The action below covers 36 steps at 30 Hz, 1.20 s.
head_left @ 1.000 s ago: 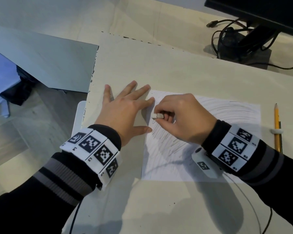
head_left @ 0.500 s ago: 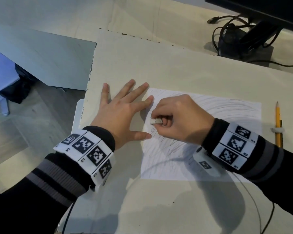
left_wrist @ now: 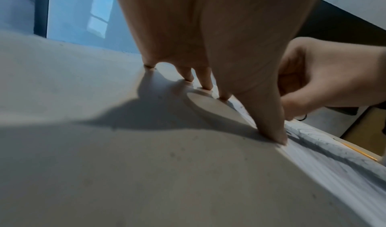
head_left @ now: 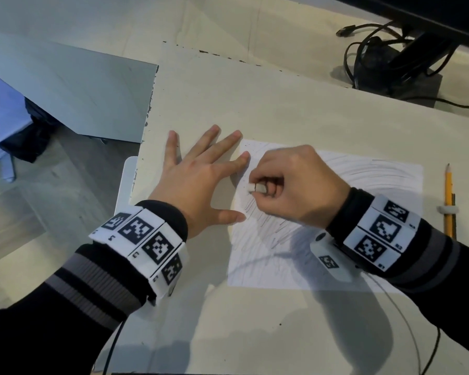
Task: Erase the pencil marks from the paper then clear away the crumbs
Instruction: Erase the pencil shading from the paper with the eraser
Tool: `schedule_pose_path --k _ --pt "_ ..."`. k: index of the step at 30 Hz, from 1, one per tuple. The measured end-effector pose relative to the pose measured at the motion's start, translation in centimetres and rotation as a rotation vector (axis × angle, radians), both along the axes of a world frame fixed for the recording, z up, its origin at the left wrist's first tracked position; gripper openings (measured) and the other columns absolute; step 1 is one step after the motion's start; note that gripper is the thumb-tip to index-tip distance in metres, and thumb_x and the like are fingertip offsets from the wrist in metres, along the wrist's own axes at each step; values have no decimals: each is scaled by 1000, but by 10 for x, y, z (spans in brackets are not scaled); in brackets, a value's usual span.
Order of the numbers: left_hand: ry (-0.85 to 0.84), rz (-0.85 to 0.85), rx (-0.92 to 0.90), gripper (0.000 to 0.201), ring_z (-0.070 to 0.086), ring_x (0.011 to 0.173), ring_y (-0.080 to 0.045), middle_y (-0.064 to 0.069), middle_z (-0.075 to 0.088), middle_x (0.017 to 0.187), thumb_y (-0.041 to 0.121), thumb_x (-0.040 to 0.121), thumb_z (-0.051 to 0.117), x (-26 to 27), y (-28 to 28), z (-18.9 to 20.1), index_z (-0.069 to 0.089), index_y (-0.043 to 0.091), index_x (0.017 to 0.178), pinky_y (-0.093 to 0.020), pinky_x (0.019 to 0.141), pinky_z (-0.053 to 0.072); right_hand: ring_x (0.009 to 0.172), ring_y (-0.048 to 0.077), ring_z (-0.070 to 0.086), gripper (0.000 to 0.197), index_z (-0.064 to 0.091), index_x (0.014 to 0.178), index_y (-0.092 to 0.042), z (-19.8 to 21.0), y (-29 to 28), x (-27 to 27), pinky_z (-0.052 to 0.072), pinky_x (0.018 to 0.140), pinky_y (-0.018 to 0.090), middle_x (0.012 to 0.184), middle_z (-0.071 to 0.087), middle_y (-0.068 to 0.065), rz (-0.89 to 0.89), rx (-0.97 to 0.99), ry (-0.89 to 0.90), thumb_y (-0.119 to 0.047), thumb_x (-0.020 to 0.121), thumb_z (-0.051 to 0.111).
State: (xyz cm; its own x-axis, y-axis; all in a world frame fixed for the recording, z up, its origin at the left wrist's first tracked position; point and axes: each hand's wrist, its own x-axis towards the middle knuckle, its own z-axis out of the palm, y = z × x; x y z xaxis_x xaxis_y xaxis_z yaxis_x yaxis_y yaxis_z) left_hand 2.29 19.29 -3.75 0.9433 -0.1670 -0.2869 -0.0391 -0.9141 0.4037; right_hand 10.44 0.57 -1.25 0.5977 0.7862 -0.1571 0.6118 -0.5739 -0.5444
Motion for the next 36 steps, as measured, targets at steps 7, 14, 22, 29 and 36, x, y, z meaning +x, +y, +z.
schedule_pose_path --k 7,14,22,29,36 --pt "-3 10 -29 97 -11 151 -9 18 1 164 72 68 70 0 0 -1 29 43 151 -65 115 -8 60 7 55 10 75 79 -18 -1 1 -3 50 61 31 69 63 -8 -44 10 0 -18 72 68" --pt "1 12 -29 97 -12 150 -8 19 0 164 71 68 70 0 0 0 28 44 151 -64 115 -10 59 5 56 11 77 79 -19 2 1 -2 50 60 24 67 63 -10 -98 29 31 -16 70 71" --pt "9 19 -29 97 -11 150 -8 19 0 164 71 67 71 1 -1 1 30 44 151 -64 115 -9 58 7 57 12 76 77 -18 2 -2 -8 47 58 19 66 63 -11 -145 46 80 -13 68 70" --pt "10 16 -19 98 -11 150 -8 18 0 164 70 68 71 0 -2 1 29 43 151 -65 115 -8 58 7 56 11 76 78 -18 2 -2 -10 49 59 22 66 64 -10 -202 39 71 -15 68 71" --pt "6 10 -8 98 -11 151 -9 17 0 164 70 68 71 0 -2 2 28 43 152 -66 115 -7 59 9 59 10 76 78 -17 2 -3 -7 53 62 30 66 66 -8 -270 48 33 -17 69 72"
